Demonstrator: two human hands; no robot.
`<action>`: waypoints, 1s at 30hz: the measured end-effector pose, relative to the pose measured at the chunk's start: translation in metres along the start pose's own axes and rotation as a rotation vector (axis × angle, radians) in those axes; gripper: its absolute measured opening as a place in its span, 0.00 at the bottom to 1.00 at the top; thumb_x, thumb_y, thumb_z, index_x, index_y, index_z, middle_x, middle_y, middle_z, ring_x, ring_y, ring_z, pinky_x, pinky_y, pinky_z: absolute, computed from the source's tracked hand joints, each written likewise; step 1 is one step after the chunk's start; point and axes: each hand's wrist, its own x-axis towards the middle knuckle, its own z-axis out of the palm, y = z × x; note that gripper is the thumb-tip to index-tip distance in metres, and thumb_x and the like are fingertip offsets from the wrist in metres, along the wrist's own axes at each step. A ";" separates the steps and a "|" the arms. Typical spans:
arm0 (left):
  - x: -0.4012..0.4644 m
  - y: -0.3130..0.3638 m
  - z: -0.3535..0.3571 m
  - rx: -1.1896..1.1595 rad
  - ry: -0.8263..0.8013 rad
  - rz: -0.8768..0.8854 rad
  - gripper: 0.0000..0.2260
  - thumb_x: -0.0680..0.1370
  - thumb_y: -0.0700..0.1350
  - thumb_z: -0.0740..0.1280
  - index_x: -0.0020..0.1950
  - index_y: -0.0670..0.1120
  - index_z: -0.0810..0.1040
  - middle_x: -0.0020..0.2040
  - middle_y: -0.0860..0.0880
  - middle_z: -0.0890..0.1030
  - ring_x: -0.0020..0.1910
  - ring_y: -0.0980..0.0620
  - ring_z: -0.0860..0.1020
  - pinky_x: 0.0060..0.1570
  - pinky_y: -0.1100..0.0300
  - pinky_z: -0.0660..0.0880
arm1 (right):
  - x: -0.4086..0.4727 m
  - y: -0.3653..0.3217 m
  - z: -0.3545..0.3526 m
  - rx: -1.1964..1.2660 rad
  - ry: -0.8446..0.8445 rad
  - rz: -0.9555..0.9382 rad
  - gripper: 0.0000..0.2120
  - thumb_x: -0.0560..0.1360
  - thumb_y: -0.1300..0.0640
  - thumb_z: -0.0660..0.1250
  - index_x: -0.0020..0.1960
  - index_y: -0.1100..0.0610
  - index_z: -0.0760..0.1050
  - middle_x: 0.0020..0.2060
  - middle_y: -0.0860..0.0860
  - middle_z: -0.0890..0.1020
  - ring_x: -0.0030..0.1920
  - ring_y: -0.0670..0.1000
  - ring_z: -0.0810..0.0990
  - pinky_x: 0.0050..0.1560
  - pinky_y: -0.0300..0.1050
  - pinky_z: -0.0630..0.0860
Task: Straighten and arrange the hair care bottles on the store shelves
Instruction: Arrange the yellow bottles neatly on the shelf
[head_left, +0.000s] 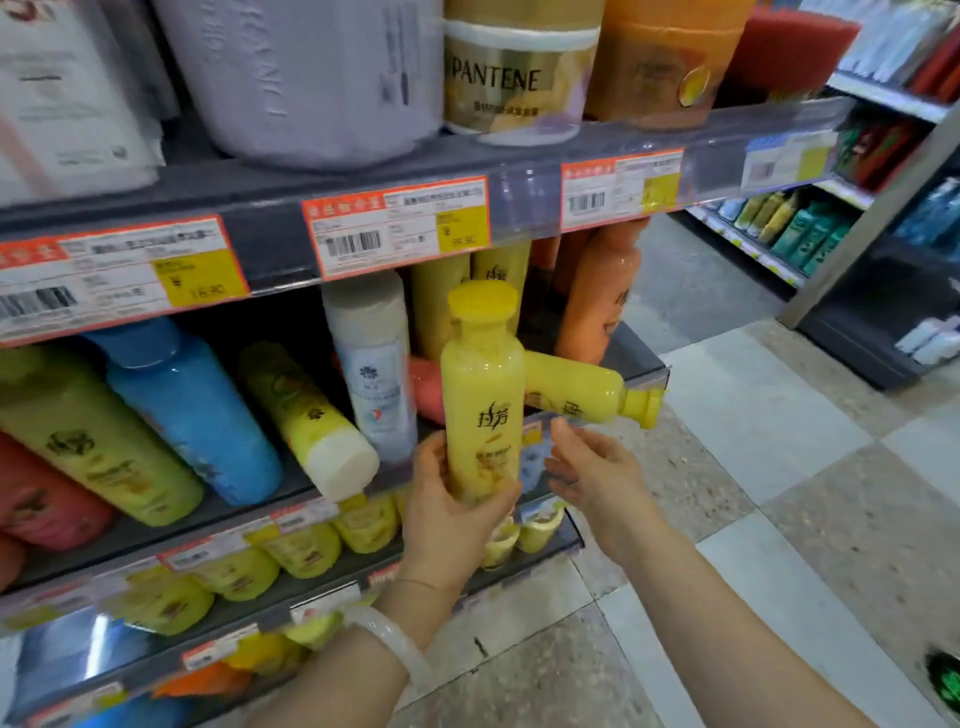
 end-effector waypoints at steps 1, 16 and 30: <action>0.002 0.001 0.006 0.005 0.024 -0.005 0.27 0.63 0.43 0.79 0.52 0.60 0.68 0.47 0.61 0.78 0.44 0.71 0.77 0.46 0.59 0.77 | 0.011 0.000 -0.004 0.038 -0.005 0.053 0.26 0.73 0.50 0.68 0.63 0.66 0.69 0.47 0.57 0.77 0.53 0.59 0.79 0.50 0.52 0.78; 0.009 0.005 0.015 0.019 0.155 -0.009 0.26 0.64 0.43 0.78 0.52 0.58 0.67 0.50 0.56 0.79 0.47 0.64 0.78 0.46 0.65 0.76 | 0.075 0.003 0.003 0.509 0.035 0.039 0.26 0.71 0.57 0.71 0.67 0.56 0.69 0.62 0.54 0.78 0.48 0.47 0.79 0.42 0.39 0.74; 0.022 0.013 0.009 -0.007 0.201 -0.005 0.25 0.64 0.40 0.78 0.50 0.58 0.68 0.49 0.58 0.79 0.47 0.63 0.79 0.49 0.59 0.78 | 0.061 -0.061 0.030 -0.230 0.087 -0.696 0.31 0.58 0.52 0.79 0.55 0.50 0.65 0.51 0.45 0.75 0.53 0.49 0.75 0.54 0.41 0.70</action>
